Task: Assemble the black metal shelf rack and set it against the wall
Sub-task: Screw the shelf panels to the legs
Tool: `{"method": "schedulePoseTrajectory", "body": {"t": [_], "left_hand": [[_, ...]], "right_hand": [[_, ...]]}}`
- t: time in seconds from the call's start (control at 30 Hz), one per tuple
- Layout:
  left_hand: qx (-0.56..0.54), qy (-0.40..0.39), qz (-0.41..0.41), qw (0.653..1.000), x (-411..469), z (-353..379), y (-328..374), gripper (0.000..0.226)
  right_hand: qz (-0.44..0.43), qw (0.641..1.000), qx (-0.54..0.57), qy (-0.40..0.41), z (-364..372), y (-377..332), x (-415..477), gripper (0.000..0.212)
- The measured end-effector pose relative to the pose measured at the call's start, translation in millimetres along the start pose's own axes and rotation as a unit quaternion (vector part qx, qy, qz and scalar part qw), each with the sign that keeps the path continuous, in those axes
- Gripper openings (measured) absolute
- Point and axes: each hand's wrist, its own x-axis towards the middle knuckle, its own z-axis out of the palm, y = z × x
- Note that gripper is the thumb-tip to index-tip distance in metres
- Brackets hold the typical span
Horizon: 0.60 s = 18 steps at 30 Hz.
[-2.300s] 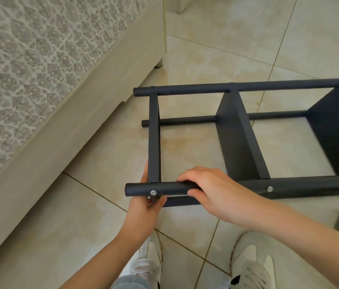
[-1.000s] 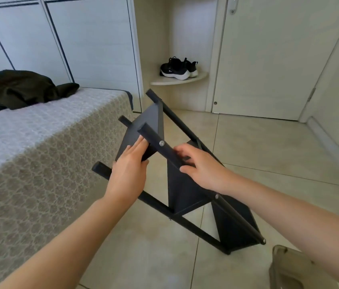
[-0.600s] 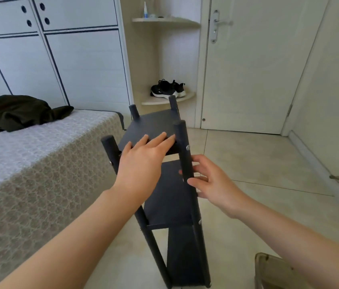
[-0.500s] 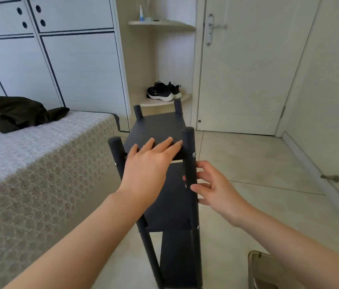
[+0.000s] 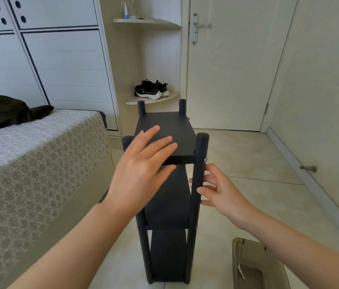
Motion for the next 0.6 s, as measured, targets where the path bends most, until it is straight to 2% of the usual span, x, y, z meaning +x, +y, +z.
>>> {"method": "schedulePoseTrajectory", "body": {"t": [0.07, 0.13, 0.2, 0.3, 0.37, 0.47, 0.53, 0.6], "left_hand": [[-0.038, 0.043, -0.024, 0.998, -4, -6, -8, 0.045], [-0.117, 0.059, -0.144, 0.981, -10, -10, -17, 0.063], [-0.203, 0.038, -0.253, 0.945, -20, -9, -26, 0.086], [-0.264, -0.005, -0.330, 0.906, -37, -1, -40, 0.105], [-0.306, -0.045, -0.373, 0.875, -44, 3, -46, 0.100], [-0.351, -0.136, -0.427, 0.822, -57, 9, -49, 0.072], [-0.346, -0.208, -0.434, 0.805, -64, 11, -50, 0.052], [-0.336, -0.237, -0.431, 0.803, -67, 12, -52, 0.040]], "right_hand": [[-0.001, 1.000, -0.006, -0.003, 0, 1, -1, 0.041], [-0.004, 1.000, -0.007, -0.005, -1, 2, 0, 0.040], [-0.006, 1.000, -0.009, -0.003, -1, 3, 0, 0.039], [-0.008, 1.000, -0.002, -0.003, -3, 5, 1, 0.040], [-0.008, 1.000, 0.007, -0.002, -3, 5, 2, 0.039], [-0.008, 1.000, 0.001, -0.002, -1, 5, 4, 0.036], [-0.013, 1.000, -0.004, -0.007, 1, 4, 5, 0.035], [-0.019, 1.000, -0.010, -0.012, 0, 2, 8, 0.032]]}}
